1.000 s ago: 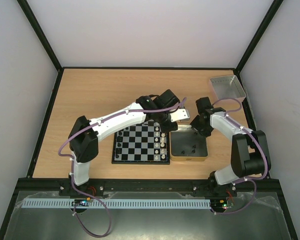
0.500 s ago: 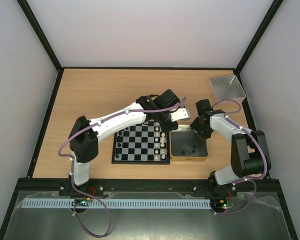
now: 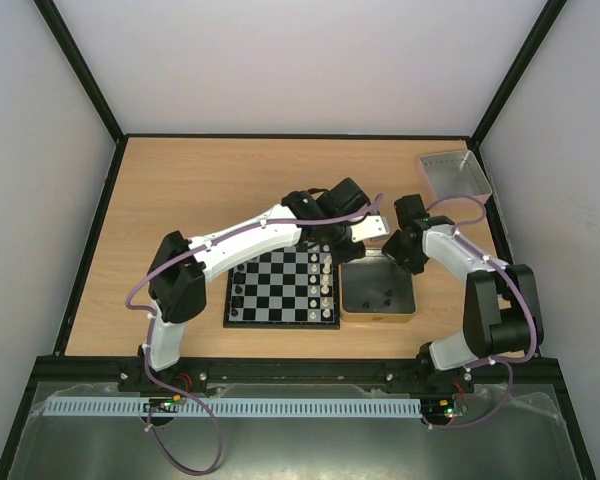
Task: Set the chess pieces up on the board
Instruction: Pick up the chess piece from the storage box.
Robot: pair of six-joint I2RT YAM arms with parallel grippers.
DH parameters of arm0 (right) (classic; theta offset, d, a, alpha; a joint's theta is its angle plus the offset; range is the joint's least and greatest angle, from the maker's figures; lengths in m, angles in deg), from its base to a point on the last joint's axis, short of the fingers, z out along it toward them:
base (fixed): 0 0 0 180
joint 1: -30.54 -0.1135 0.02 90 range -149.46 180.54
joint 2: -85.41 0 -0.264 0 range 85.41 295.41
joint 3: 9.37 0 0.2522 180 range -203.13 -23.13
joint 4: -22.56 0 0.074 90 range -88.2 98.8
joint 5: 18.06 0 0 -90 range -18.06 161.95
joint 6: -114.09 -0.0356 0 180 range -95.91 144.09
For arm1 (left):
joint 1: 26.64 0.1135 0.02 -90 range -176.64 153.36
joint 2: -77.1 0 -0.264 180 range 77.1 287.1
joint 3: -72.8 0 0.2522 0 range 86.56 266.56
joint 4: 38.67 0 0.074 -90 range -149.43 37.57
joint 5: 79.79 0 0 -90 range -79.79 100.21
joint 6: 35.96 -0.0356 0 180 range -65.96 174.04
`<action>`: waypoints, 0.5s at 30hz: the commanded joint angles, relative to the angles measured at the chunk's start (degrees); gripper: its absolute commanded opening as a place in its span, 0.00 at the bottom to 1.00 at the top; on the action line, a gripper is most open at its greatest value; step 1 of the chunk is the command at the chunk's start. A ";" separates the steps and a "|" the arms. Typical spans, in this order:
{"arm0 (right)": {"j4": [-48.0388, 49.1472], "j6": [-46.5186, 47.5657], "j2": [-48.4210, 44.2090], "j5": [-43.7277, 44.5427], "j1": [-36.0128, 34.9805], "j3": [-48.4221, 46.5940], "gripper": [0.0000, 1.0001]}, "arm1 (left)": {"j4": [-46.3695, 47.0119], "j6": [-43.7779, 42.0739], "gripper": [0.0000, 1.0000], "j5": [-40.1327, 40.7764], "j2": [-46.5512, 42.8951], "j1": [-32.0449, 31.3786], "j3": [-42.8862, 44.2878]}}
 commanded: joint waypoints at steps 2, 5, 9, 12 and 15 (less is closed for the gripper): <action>-6.88 1.02 -5.40 2.11 1.97 -7.25 0.02 | 0.21 0.75 0.33 0.34 2.41 -0.66 3.03; -10.28 1.10 -8.14 2.63 4.48 -11.08 0.02 | 1.09 0.90 0.33 0.40 2.73 -0.68 3.12; -14.45 1.37 -10.95 4.41 9.30 -16.58 0.02 | 1.24 1.29 0.32 -0.31 4.52 -0.94 4.79; -16.23 1.20 -11.54 6.05 10.39 -19.46 0.02 | 1.09 1.23 0.32 -0.60 6.82 -1.81 7.01; -15.56 -0.27 -12.09 3.97 10.67 -19.29 0.02 | 1.29 1.08 0.32 -0.83 8.69 -2.61 8.53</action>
